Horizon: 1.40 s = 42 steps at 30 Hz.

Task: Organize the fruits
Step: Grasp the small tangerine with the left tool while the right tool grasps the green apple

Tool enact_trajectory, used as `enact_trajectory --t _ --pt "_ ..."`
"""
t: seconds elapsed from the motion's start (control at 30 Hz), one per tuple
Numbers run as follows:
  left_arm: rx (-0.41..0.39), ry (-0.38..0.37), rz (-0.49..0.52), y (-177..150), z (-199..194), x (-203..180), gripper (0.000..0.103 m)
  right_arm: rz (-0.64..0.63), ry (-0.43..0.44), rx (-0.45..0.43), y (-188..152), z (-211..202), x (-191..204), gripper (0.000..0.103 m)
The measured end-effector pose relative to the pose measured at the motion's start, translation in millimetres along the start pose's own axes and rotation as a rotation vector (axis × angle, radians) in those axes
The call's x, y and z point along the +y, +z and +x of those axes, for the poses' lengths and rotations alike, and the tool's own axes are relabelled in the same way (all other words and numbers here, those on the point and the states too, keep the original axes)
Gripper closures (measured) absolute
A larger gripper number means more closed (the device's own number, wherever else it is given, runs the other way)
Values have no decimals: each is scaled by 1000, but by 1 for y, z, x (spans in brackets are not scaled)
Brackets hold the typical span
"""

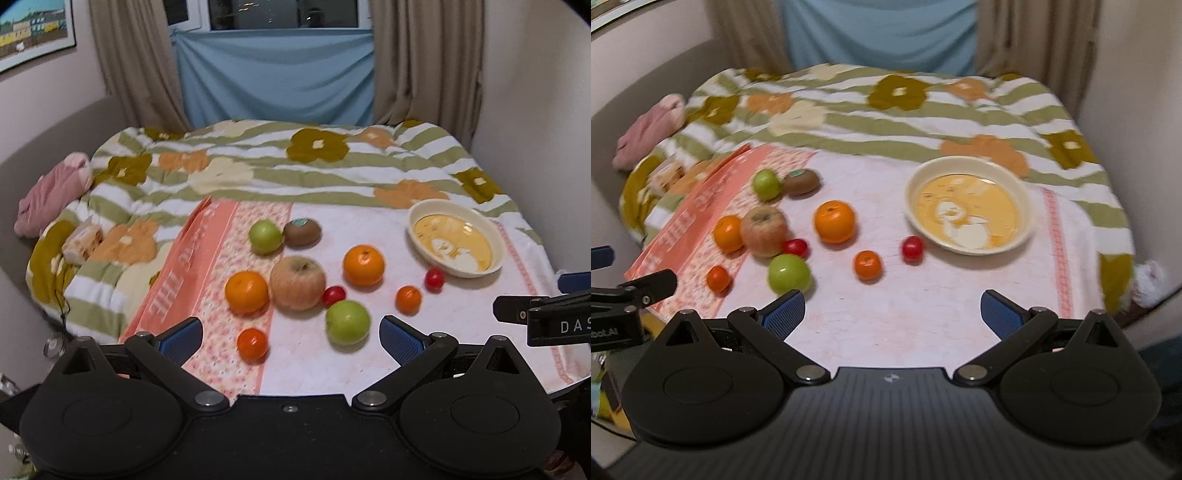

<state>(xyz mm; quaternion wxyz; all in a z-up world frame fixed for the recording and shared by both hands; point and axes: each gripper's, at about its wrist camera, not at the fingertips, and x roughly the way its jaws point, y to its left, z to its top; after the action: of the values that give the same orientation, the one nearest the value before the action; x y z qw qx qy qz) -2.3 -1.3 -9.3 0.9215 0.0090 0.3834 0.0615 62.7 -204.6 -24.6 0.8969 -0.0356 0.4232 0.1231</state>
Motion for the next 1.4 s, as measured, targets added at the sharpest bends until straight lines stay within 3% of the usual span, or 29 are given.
enact_trajectory --t 0.27,0.7,0.93,1.03,1.23,1.4 --pt "61 -13 16 -20 49 30 3 -41 100 22 1 58 36 0" --pt "158 -91 123 -28 143 55 33 11 126 72 0 144 89 0" --pt "188 -152 188 -32 163 55 45 46 98 93 1 167 104 0" --pt "198 -173 193 -33 168 57 60 53 87 100 2 174 107 0" --pt "191 -198 221 -32 170 61 61 65 66 119 4 185 113 0" --pt "190 -205 244 -33 168 64 61 53 53 146 5 195 122 11"
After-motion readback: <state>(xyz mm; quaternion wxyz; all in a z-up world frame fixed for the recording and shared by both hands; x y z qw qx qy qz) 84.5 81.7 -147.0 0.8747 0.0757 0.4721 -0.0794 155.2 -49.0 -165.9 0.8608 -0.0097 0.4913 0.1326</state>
